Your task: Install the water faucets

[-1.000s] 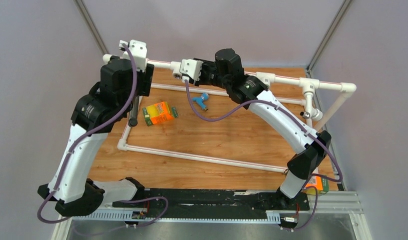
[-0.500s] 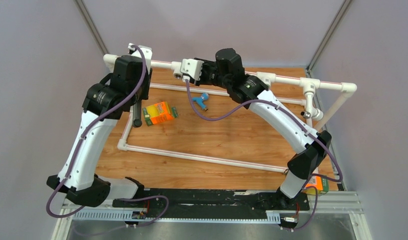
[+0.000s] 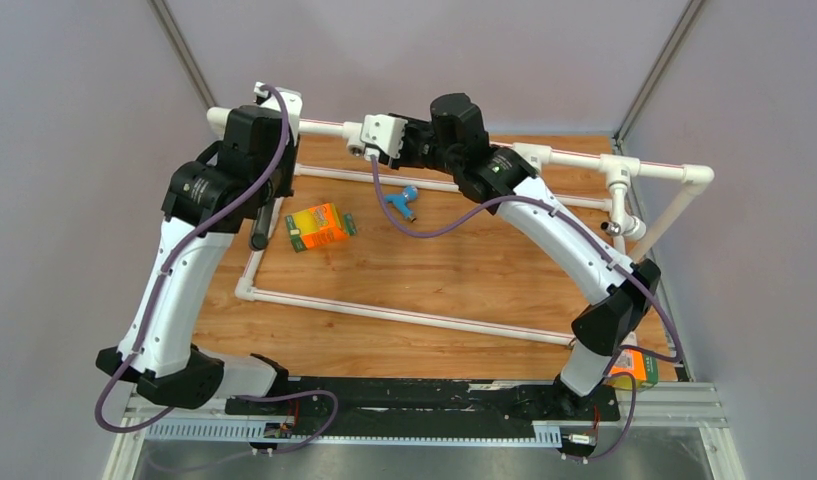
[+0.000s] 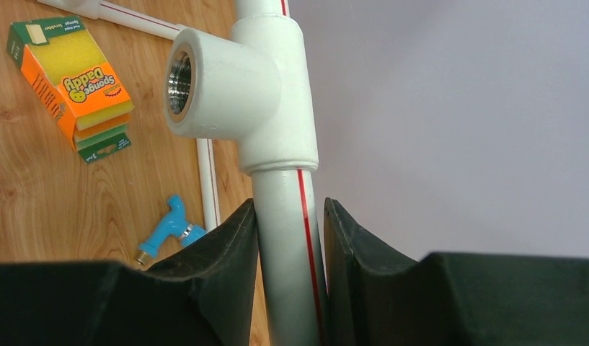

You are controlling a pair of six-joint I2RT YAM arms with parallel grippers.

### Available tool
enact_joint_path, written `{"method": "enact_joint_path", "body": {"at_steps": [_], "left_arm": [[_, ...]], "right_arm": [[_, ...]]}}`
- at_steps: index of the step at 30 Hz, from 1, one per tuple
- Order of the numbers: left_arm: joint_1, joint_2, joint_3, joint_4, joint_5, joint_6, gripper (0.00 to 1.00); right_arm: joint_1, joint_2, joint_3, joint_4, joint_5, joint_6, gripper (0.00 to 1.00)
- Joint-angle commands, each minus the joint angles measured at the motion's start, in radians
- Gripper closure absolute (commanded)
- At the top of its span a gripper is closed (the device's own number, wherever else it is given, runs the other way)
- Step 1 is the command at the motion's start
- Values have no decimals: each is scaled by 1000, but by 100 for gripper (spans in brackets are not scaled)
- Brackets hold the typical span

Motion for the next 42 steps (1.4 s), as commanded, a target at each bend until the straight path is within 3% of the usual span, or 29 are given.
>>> {"method": "enact_joint_path", "body": {"at_steps": [1, 2, 4, 6, 8, 13, 20, 27, 35, 42], "left_arm": [[-38, 26, 41, -24, 74, 64, 58], [-37, 17, 53, 1, 54, 62, 46], [-32, 0, 87, 48, -15, 53, 33], [-31, -44, 86, 120, -53, 47, 26], [-29, -97, 53, 205, -87, 37, 23], [-29, -257, -29, 372, -115, 8, 23], [-28, -510, -255, 564, -178, -52, 23], [-28, -728, -448, 622, -150, -101, 22], [-28, -900, -615, 599, -146, -176, 22], [-29, -1056, -698, 601, -147, -219, 22]], "right_arm": [[-20, 130, 24, -93, -60, 106, 99], [-28, 144, 39, -93, -64, 109, 98], [-41, 170, 77, -93, -70, 118, 92], [-51, 187, 111, -96, -69, 127, 63], [-52, 190, 142, -94, -70, 132, 38], [-52, 151, 209, -94, -86, 159, 2], [-51, -33, 167, -76, -81, 222, 0], [-51, -397, -150, 151, -31, 386, 0], [-51, -792, -523, 389, 388, 554, 0], [-52, -1161, -853, 479, 552, 624, 0]]}}
